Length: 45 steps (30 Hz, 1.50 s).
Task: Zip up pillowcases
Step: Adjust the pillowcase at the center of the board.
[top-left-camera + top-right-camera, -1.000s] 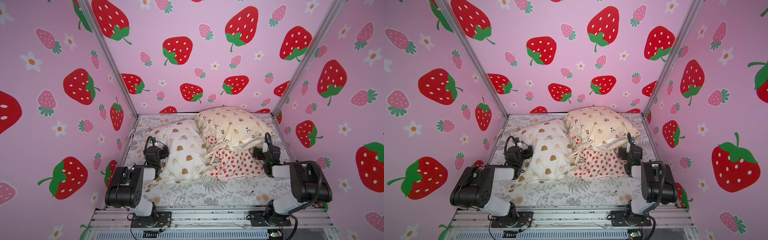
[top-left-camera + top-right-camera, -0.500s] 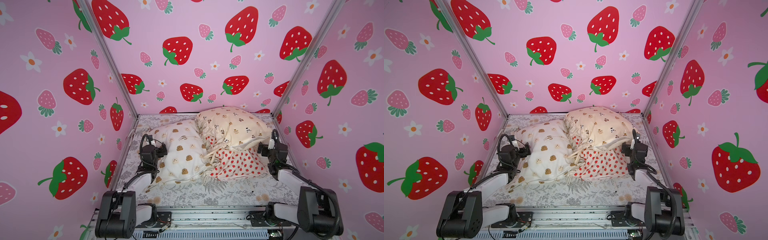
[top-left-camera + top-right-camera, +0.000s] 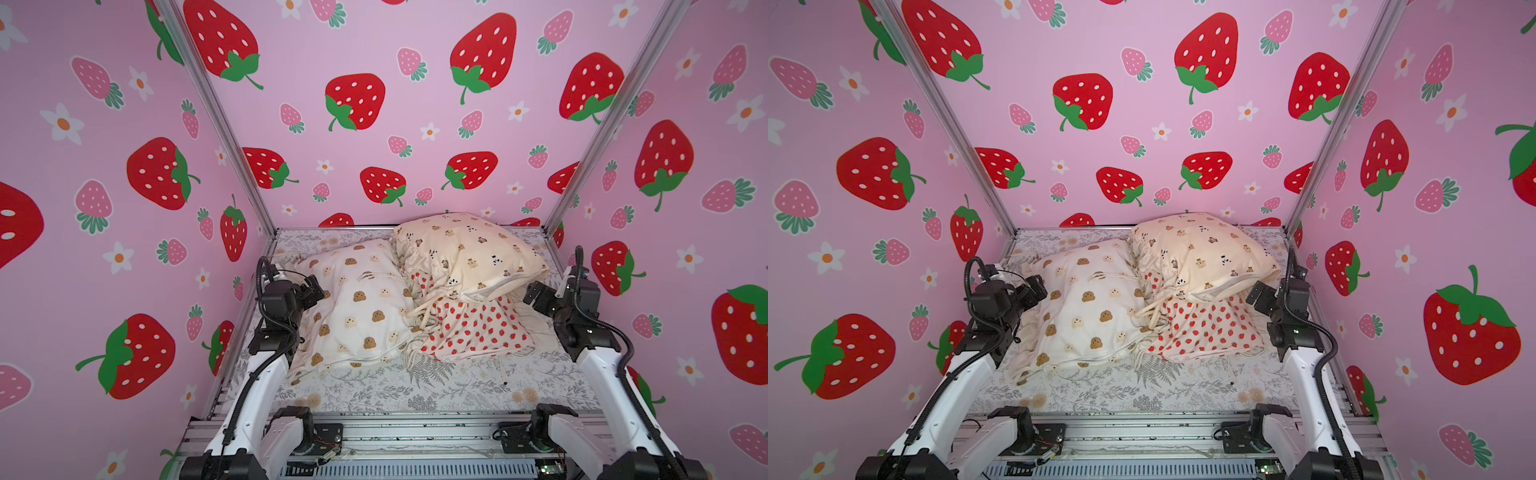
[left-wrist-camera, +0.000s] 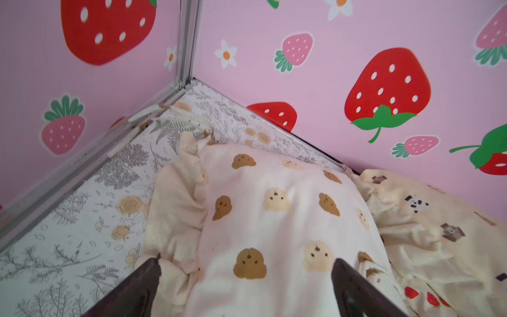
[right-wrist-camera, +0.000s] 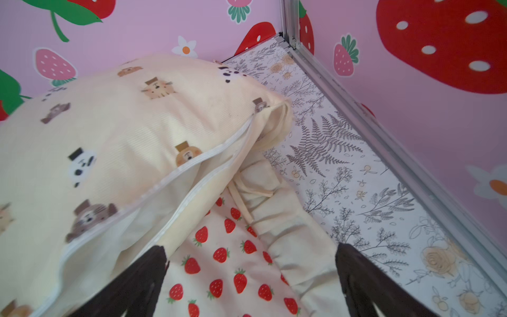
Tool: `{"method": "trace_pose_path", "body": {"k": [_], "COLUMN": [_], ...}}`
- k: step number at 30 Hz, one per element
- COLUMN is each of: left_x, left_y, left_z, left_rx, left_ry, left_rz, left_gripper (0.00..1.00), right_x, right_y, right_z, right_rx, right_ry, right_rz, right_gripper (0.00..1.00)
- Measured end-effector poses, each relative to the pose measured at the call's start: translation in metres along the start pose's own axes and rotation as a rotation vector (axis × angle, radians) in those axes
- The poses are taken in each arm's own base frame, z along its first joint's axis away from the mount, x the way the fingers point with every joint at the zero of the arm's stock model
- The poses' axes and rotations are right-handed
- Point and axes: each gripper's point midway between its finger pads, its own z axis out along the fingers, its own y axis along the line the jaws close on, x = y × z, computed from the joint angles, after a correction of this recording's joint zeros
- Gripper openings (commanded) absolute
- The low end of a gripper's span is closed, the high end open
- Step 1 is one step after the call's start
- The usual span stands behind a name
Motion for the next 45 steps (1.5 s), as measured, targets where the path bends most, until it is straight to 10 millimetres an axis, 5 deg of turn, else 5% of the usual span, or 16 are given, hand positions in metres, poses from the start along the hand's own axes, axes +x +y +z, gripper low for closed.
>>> {"method": "trace_pose_path", "body": {"k": [3, 7, 12, 23, 32, 45], "left_x": [0.014, 0.018, 0.025, 0.095, 0.145, 0.182], "left_y": [0.008, 0.007, -0.002, 0.013, 0.053, 0.070], "left_z": [-0.004, -0.022, -0.044, -0.079, -0.090, -0.086], "left_rx": [-0.032, -0.043, -0.047, -0.150, -0.279, -0.308], "left_ry": [0.073, 0.112, 0.168, 0.375, 0.468, 0.525], "left_rz": [-0.062, -0.107, -0.088, -0.074, -0.141, -0.189], "left_gripper": [0.99, 0.99, 0.99, 0.99, 0.95, 0.75], "right_x": [0.000, 0.017, 0.064, 0.162, 0.241, 0.283], "right_y": [0.022, 0.080, 0.156, 0.275, 0.318, 0.341], "right_z": [-0.013, -0.025, -0.036, -0.071, -0.064, -0.021], "right_rx": [-0.079, -0.227, -0.379, -0.561, -0.581, -0.511], "right_ry": [0.027, 0.119, 0.265, 0.401, 0.504, 0.548], "right_rz": [0.018, -0.049, -0.211, -0.553, -0.697, -0.733], "right_gripper": [1.00, 1.00, 0.99, 1.00, 1.00, 1.00]}}
